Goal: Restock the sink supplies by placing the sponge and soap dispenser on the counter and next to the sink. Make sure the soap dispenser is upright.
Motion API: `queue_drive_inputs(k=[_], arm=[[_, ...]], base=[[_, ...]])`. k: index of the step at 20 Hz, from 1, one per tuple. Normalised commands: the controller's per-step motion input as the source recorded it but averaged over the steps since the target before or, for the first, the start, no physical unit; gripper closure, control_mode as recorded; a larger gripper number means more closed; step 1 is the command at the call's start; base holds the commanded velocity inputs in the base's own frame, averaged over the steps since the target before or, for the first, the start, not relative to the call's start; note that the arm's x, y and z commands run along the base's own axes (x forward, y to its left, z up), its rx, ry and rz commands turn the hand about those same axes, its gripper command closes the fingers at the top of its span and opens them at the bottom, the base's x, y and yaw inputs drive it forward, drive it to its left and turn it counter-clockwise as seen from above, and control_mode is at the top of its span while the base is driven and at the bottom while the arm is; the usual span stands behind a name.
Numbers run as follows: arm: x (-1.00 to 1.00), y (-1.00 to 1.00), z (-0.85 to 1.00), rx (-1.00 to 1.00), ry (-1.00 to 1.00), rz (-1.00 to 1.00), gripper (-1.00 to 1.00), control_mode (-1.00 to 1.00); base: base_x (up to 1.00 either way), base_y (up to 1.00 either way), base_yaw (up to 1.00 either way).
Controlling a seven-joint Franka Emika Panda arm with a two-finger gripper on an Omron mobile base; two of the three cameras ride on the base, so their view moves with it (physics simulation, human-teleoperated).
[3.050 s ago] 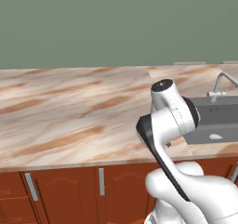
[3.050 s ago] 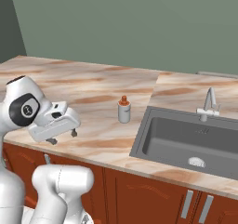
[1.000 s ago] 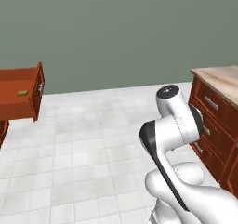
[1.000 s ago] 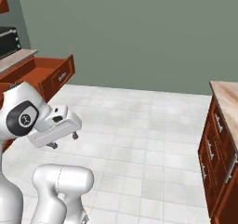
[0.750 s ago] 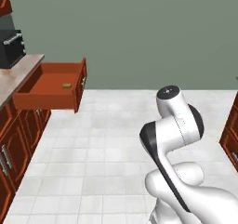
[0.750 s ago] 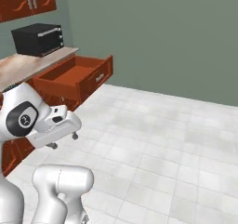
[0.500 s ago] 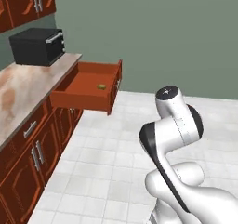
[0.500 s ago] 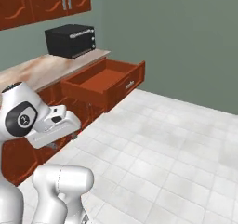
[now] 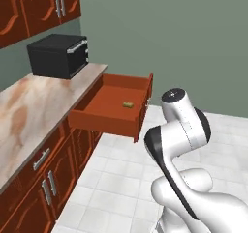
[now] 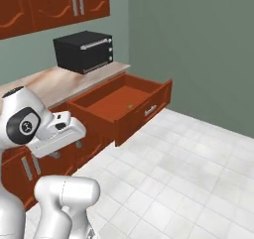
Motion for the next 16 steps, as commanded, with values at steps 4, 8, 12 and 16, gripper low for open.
queue_drive_inputs(k=[4, 8, 12, 16], arm=[[0.00, 0.00, 0.00, 0.00, 0.00, 0.00, -1.00, 1.00], [0.00, 0.00, 0.00, 0.00, 0.00, 0.00, -1.00, 1.00], [0.00, 0.00, 0.00, 0.00, 0.00, 0.00, -1.00, 1.00], [0.00, 0.00, 0.00, 0.00, 0.00, 0.00, -1.00, 1.00]], base=[[1.00, 0.56, 0.00], [1.00, 0.70, 0.00], [0.91, 0.28, 0.00], [0.76, 0.05, 0.00]])
